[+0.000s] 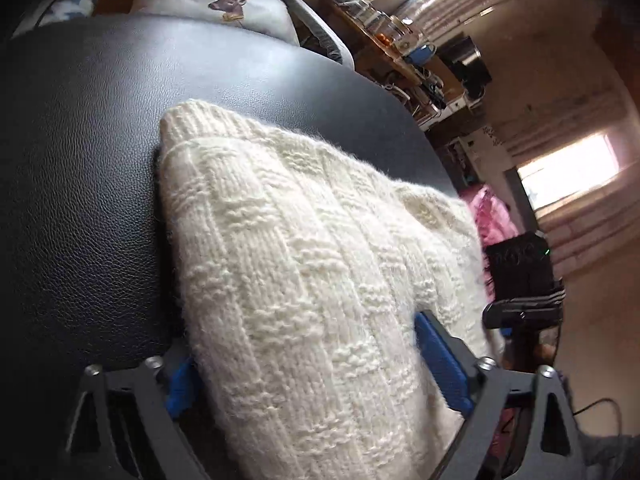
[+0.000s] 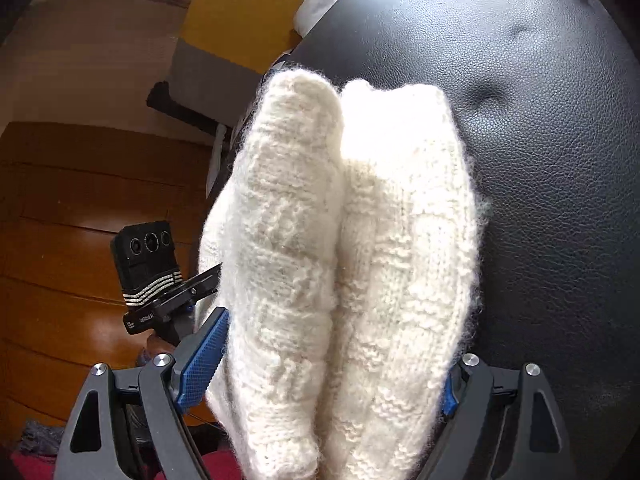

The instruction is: Fold clothes

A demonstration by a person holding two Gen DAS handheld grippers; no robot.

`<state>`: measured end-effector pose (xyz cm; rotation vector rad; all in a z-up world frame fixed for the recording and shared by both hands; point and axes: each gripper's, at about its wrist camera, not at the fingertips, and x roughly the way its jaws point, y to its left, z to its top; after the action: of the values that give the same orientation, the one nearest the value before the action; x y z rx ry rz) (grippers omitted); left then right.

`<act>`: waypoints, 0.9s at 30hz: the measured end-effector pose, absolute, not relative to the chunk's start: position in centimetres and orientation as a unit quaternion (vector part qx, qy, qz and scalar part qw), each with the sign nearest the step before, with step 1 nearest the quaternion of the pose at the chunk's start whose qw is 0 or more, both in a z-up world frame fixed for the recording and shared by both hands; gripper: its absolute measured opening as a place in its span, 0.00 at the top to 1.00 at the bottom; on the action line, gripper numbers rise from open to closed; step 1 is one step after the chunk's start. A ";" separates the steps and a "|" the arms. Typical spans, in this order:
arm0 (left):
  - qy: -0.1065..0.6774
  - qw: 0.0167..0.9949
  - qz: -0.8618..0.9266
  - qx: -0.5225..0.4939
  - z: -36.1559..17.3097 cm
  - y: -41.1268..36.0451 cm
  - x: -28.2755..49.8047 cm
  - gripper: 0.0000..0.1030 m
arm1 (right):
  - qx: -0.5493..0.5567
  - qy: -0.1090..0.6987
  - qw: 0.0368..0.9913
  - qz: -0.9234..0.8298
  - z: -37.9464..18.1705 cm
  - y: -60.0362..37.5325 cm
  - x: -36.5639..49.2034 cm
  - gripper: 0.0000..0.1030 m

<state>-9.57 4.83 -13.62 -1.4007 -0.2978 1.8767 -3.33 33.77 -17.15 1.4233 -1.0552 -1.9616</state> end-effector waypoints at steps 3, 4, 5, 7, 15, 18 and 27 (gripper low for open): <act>-0.122 0.386 0.739 -0.539 -13.4 3.9 -9.0 0.36 | 0.515 -0.368 0.257 -0.730 -17.0 33.1 -3.3 0.15; -0.125 0.387 0.740 -0.536 -13.4 3.9 -9.1 0.36 | 0.515 -0.365 0.255 -0.733 -16.8 32.9 -3.3 0.15; -0.126 0.387 0.742 -0.533 -13.5 3.9 -9.0 0.38 | 0.515 -0.362 0.253 -0.735 -16.7 32.6 -3.4 0.15; -0.131 0.388 0.743 -0.529 -13.7 3.6 -8.8 0.38 | 0.514 -0.362 0.246 -0.738 -16.7 32.3 -3.5 0.14; -0.166 0.397 0.751 -0.501 -14.6 2.8 -8.1 0.11 | 0.495 -0.375 0.208 -0.755 -16.7 31.3 -2.7 0.41; -0.160 0.397 0.752 -0.501 -14.5 3.5 -7.9 0.27 | 0.476 -0.373 0.202 -0.771 -16.5 30.7 -2.0 0.43; -0.135 0.432 0.769 -0.451 -11.5 5.5 -5.8 0.51 | 0.432 -0.379 0.203 -0.793 -15.6 30.7 0.8 0.44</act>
<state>-5.85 5.49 -11.55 -1.1231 -0.3357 1.9172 0.80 30.68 -15.58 1.2047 -1.0573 -2.2144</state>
